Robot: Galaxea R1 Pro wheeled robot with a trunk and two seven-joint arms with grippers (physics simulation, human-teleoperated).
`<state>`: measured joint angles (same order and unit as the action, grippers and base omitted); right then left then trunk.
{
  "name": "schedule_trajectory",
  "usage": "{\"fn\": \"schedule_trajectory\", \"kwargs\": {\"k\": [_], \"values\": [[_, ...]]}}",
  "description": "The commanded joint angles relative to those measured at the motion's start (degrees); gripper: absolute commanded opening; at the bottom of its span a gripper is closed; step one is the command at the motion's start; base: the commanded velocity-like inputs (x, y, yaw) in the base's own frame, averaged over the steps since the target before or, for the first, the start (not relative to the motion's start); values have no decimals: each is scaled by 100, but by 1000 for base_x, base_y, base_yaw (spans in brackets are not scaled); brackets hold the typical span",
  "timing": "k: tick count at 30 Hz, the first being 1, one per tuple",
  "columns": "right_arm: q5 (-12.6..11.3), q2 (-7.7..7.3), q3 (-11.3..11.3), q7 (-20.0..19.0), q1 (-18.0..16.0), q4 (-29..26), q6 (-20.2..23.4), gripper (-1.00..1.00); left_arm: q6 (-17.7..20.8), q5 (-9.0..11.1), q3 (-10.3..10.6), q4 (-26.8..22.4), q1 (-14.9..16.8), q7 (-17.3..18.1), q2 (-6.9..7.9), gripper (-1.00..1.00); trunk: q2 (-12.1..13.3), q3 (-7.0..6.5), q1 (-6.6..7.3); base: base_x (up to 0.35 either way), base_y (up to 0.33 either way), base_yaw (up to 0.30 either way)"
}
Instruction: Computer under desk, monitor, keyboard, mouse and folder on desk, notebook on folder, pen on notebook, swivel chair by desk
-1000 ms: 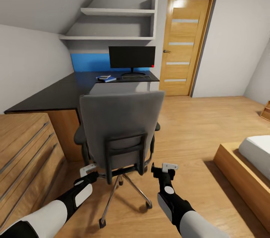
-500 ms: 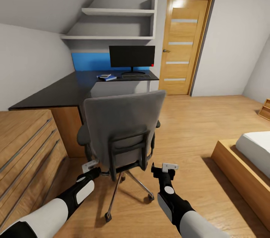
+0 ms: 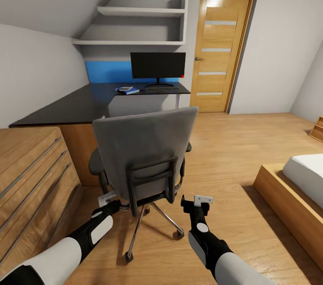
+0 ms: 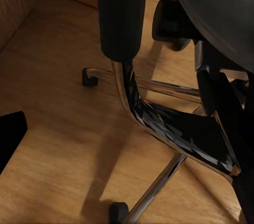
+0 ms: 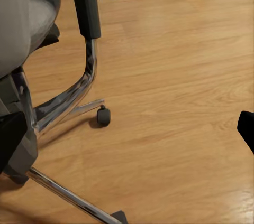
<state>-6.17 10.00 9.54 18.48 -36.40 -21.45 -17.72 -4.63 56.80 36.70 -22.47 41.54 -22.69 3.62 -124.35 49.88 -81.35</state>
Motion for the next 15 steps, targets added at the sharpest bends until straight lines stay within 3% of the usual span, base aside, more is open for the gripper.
{"fn": "schedule_trajectory", "kwargs": {"k": [1, 10, 15], "values": [[-59, 0, 43, 33, -7, 9, -30, 100, -29, 61, 48, -11, 3, -34, 7, 100, -4, 6, 0, 0, 0, 0], [-59, 0, 47, 33, -7, 9, -30, 100, -47, 60, 81, -2, 3, 10, 22, 100, -4, 6, 0, -5, 0, 0], [-59, 0, 48, 33, -7, 9, -30, 100, -46, 60, 83, -9, 3, 31, 39, 100, -4, 6, 0, -200, 0, 0]]}}
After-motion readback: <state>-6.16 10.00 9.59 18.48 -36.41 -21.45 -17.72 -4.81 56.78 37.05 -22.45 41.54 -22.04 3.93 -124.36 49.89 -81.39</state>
